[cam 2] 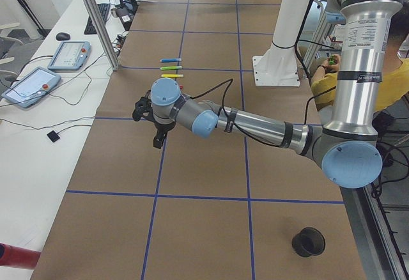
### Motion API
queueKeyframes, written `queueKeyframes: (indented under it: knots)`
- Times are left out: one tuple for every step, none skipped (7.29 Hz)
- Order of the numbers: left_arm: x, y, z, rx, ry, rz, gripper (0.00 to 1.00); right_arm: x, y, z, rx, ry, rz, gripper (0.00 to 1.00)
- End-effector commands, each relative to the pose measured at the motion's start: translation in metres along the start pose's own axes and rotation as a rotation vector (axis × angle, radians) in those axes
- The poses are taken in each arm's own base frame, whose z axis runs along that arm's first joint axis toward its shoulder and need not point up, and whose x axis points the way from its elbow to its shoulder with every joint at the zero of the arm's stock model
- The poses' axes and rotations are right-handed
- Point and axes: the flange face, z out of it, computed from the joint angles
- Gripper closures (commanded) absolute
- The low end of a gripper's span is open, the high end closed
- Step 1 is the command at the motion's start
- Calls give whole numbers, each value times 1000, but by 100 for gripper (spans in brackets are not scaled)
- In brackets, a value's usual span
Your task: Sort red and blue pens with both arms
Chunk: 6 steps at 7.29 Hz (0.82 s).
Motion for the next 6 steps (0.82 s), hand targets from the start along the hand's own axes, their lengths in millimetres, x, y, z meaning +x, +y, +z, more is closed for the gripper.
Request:
queueKeyframes:
  knots:
    - [73, -22, 27, -29, 34, -30, 0, -22, -16, 10, -11, -15, -23, 0]
    - [110, -28, 54, -72, 60, -58, 0, -23, -16, 12, -15, -17, -26, 0]
    - [155, -44, 77, -82, 41, -112, 0, -23, -16, 12, -16, -17, -26, 0]
    - [219, -48, 116, -131, 10, -138, 0, -23, -16, 13, -17, -15, -27, 0]
    - [266, -54, 136, -166, -28, -160, 0, -23, -16, 14, -18, -15, -26, 0]
    - [302, -59, 150, -203, -45, -169, 0, -22, -15, 14, -18, -15, -26, 0]
